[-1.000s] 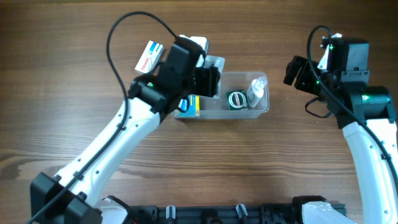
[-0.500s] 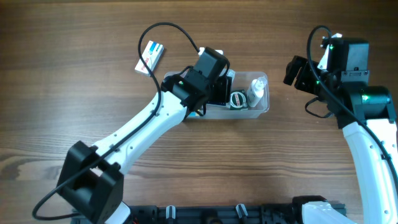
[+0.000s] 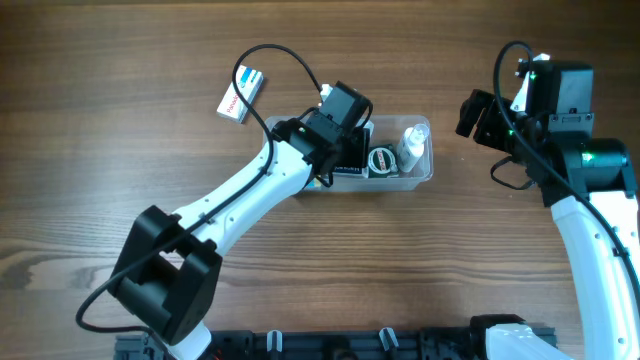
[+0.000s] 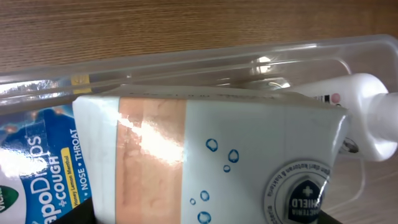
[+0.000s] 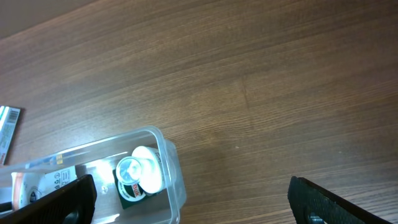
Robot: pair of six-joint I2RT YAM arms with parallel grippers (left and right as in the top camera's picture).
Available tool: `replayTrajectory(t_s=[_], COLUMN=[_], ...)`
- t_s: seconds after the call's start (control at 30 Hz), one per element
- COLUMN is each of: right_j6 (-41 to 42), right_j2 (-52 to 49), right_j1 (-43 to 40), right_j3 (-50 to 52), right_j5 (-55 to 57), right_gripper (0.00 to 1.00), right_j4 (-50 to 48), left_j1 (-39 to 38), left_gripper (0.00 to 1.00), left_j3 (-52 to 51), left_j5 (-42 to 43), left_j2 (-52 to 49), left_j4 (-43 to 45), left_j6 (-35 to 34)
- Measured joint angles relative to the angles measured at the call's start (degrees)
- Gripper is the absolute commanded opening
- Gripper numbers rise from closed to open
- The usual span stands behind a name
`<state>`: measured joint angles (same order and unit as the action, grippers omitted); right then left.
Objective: Pack container
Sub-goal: 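Lower the Hansaplast box into the container beside the Vicks box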
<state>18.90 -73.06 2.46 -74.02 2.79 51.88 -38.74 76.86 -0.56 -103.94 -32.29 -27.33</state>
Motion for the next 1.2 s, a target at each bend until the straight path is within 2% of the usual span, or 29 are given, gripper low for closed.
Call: replayTrajectory(t_s=[0.13,0.23,0.33,0.43,0.77,0.8,0.87,0.93,1.0,1.07,1.2], right_j6=[0.00,0.00,0.00,0.00,0.00,0.00,0.00,0.00,0.02,0.00,0.00], right_j2=[0.00,0.00,0.00,0.00,0.00,0.00,0.00,0.00,0.00,0.00,0.00], right_j1=[0.00,0.00,0.00,0.00,0.00,0.00,0.00,0.00,0.00,0.00,0.00], right_j3=[0.00,0.00,0.00,0.00,0.00,0.00,0.00,0.00,0.00,0.00,0.00], right_j5=[0.02,0.02,0.00,0.02,0.02,0.00,0.02,0.02,0.00,0.02,0.00], right_gripper=[1.00,1.00,1.00,1.00,1.00,1.00,1.00,1.00,1.00,1.00,1.00], right_j4=[0.00,0.00,0.00,0.00,0.00,0.00,0.00,0.00,0.00,0.00,0.00], left_j1=[0.00,0.00,0.00,0.00,0.00,0.00,0.00,0.00,0.00,0.00,-0.20], left_gripper=[0.69,0.80,0.82,0.90,0.86,0.84,0.74,0.50,0.15,0.08,0.04], left_j3=[0.00,0.00,-0.02,-0.02,-0.02,0.00,0.00,0.00,0.00,0.00,0.00], left_j5=[-0.26,-0.46,-0.46,-0.46,-0.46,-0.46,-0.46,-0.44,-0.46,-0.39,-0.46], left_j2=[-0.07,-0.07,-0.09,-0.11,-0.11,-0.11,-0.11,-0.11,-0.11,-0.09,-0.11], left_j4=[0.00,-0.02,-0.33,-0.68,-0.96,-0.96,-0.96,-0.98,-0.94,-0.87,0.20], left_j6=[-0.02,0.02,-0.15,-0.20,-0.35,-0.24,0.04,0.55,0.35,0.70,1.11])
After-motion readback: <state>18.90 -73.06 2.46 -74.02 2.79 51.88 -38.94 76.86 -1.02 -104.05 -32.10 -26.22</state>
